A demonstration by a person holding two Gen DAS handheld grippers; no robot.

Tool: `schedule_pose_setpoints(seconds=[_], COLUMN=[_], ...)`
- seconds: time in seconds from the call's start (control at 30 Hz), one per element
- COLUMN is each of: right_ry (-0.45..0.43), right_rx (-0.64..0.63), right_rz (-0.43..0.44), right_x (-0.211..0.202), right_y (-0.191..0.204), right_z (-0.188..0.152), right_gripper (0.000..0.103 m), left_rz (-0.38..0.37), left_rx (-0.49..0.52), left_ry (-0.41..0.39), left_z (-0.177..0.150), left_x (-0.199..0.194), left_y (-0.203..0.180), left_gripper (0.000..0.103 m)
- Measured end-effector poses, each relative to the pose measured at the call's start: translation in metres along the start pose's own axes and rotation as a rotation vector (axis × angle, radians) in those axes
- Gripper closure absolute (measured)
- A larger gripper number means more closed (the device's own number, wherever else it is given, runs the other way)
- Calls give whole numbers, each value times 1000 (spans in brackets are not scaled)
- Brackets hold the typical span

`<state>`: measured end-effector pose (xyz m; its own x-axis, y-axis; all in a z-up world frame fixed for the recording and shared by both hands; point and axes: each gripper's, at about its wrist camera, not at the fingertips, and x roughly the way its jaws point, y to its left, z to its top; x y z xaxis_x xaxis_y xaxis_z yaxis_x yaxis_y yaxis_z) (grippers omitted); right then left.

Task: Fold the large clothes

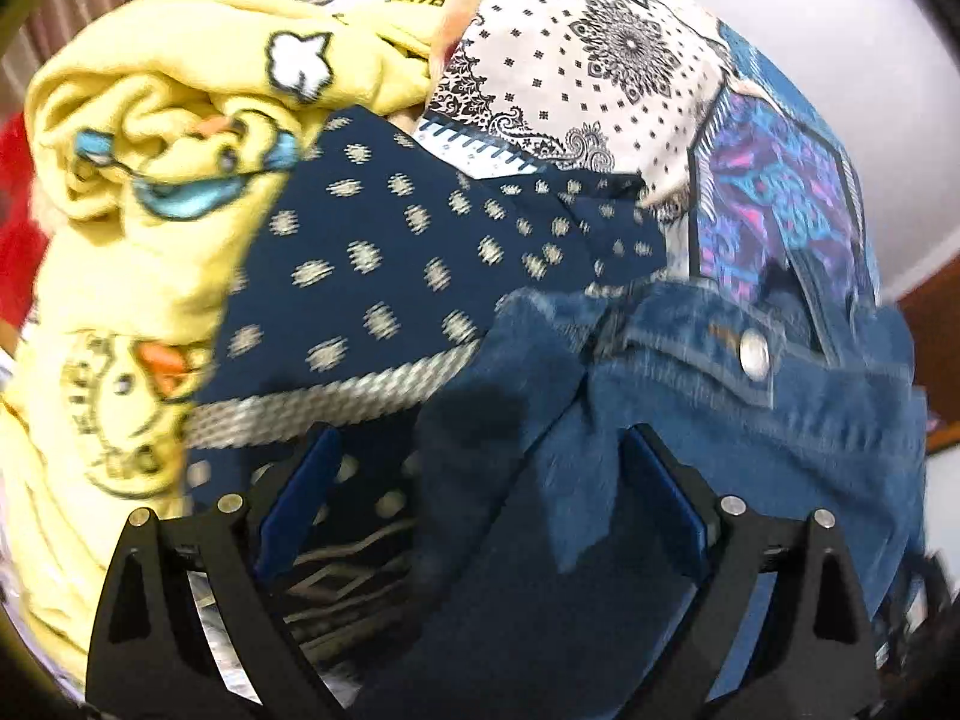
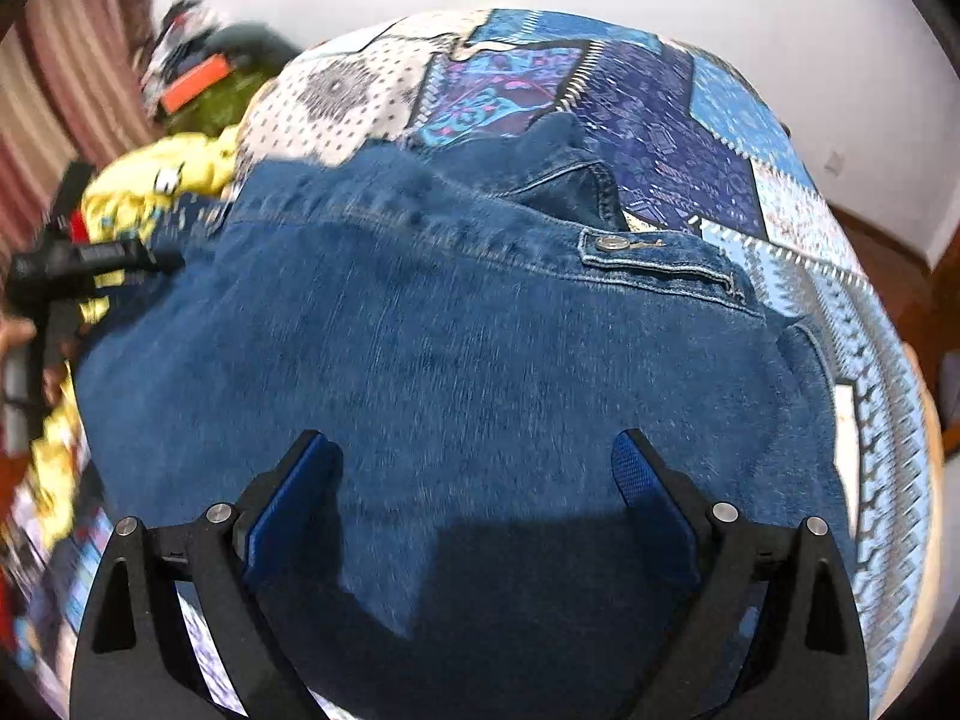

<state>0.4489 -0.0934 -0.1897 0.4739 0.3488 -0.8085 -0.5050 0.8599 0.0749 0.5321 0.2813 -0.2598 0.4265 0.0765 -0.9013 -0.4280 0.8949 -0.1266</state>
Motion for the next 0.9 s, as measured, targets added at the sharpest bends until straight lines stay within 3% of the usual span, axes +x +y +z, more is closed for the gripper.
schedule_pose_setpoints(seconds=[0.1,0.23,0.33,0.43,0.53,0.73,0.9], right_ry=[-2,7,18,33,56,117,112], right_rx=[-79,8,73,94,96,258,249], right_rz=[-139,-94,-110,-120,-176,-107,-140], right_x=[-6,-17,-29,-38,-45,-55,-65], right_y=[7,-16,-33,-42,-48,-71,-65], right_z=[-14,-30,-38,-46,-53,-76,-80], right_gripper=[2,1,1,1,1,1,1], left_rz=[55,19,-1,22,-23,-180,-269], left_rx=[96,213,282,282,215,-39,-217], left_ry=[-26,-71,-101,-104,-86,48,81], left_z=[-16,-52,-84,-109,-123,-134,-143], left_x=[-20,-55,-70,-68,-64,-49,-50], left_y=[-6,-19,-29,-30,-16,29,65], left_gripper=[8,8,7,5,4,4,4])
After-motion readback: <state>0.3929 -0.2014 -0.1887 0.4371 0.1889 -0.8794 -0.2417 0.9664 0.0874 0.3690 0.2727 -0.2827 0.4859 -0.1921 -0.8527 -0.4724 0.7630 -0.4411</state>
